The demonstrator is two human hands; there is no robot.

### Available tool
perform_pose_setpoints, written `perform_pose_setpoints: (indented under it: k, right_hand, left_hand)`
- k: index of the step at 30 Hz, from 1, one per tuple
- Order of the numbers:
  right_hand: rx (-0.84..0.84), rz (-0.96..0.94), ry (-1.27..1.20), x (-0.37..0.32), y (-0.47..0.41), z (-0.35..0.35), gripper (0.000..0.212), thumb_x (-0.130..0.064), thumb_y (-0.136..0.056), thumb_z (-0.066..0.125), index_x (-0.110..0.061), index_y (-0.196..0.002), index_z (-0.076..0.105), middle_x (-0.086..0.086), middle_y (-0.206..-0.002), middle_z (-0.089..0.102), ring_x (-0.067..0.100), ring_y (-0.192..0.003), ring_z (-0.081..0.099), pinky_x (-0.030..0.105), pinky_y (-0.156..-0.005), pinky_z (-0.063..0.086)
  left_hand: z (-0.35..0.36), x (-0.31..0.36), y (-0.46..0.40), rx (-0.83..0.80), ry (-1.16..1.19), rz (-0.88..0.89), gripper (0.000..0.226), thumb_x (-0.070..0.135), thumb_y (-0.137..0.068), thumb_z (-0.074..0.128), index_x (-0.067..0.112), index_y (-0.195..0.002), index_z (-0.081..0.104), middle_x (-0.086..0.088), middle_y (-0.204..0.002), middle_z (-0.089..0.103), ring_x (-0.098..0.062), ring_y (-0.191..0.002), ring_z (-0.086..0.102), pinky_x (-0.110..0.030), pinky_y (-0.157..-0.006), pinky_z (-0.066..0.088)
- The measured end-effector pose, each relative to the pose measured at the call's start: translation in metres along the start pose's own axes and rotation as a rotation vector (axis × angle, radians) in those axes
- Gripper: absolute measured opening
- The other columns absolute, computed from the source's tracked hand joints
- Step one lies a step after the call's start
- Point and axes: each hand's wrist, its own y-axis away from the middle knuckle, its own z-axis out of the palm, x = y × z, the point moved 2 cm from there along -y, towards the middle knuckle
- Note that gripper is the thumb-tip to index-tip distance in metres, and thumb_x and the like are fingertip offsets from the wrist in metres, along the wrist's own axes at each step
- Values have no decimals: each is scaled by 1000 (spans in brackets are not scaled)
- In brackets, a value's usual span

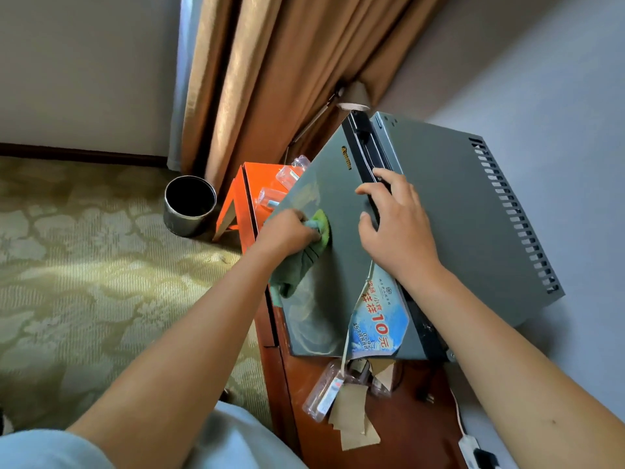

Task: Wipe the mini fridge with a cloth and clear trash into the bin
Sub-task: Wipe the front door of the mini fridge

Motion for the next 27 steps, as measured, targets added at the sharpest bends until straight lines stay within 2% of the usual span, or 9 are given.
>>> perform_pose_setpoints:
  k: [3, 8, 10, 12, 14, 17, 21, 23, 27]
  right_hand:
    - [51, 29, 8, -2, -20, -3, 32, -19, -87, 61, -25, -118, 60, -3, -130, 48, 19, -119, 45, 39, -101, 44]
    - [21, -3, 53, -9, -62, 8, 43, -22, -85, 62, -25, -127, 55, -2, -147, 40, 22, -140, 33, 42, -110, 37]
    - [-22, -1, 39, -13, -76, 14, 46, -22, -87, 61, -24, -132, 52, 0, -154, 35, 24, -145, 27, 42, -114, 32]
    - [-46, 14, 40, -14, -84, 16, 47, -20, -88, 60, -24, -134, 51, 2, -158, 30, 25, -148, 22, 42, -118, 27]
    - [-52, 19, 41, -14, -89, 17, 48, -17, -88, 59, -24, -135, 51, 2, -160, 27, 25, -149, 20, 42, -120, 25]
    - [-63, 20, 28, -13, -93, 19, 47, -14, -87, 57, -25, -132, 51, 2, -161, 26, 25, -150, 20, 43, -119, 27]
    - [-76, 18, 33, -11, -102, 21, 47, -14, -86, 57, -25, -131, 53, 3, -161, 24, 26, -149, 22, 43, -118, 30]
    - [-91, 20, 33, -10, -109, 23, 47, -13, -88, 56, -25, -132, 52, 3, -162, 21, 25, -150, 19, 42, -119, 27]
    - [-92, -7, 29, -10, -123, 29, 49, 0, -87, 51, -24, -130, 54, 4, -162, 23, 24, -152, 13, 40, -122, 21]
  left_hand:
    - [-20, 14, -8, -20, 74, 48, 27, 44, -87, 70, 23, -103, 65, 1, -89, 67, -17, -80, 65, -34, -74, 56]
    - [-34, 25, -26, 94, 60, 138, 32, 44, -88, 69, 23, -111, 64, 0, -95, 68, -18, -83, 65, -36, -75, 56]
    - [-29, 10, -28, -8, 41, 80, 37, 44, -88, 70, 22, -116, 64, -1, -96, 68, -19, -84, 66, -36, -74, 56]
    - [-21, -2, -27, -164, -85, 41, 36, 45, -87, 70, 21, -114, 67, 0, -93, 67, -18, -83, 65, -34, -72, 55]
    - [-18, -4, -24, -232, -122, 38, 32, 44, -88, 71, 19, -107, 68, 0, -92, 67, -18, -85, 66, -37, -80, 58]
    - [-28, 2, -31, -177, -23, 67, 29, 44, -87, 71, 21, -104, 67, -1, -93, 69, -20, -85, 67, -39, -81, 59]
    - [-39, 8, -42, 19, 143, 111, 30, 45, -88, 69, 24, -110, 65, 1, -95, 70, -18, -84, 67, -39, -78, 58]
    - [-33, 4, -46, 60, 152, 115, 30, 45, -88, 69, 24, -109, 65, 2, -95, 70, -18, -85, 68, -40, -80, 58]
    - [-28, -8, -53, -171, -26, 47, 29, 45, -86, 72, 22, -101, 66, -3, -95, 70, -21, -85, 67, -36, -77, 57]
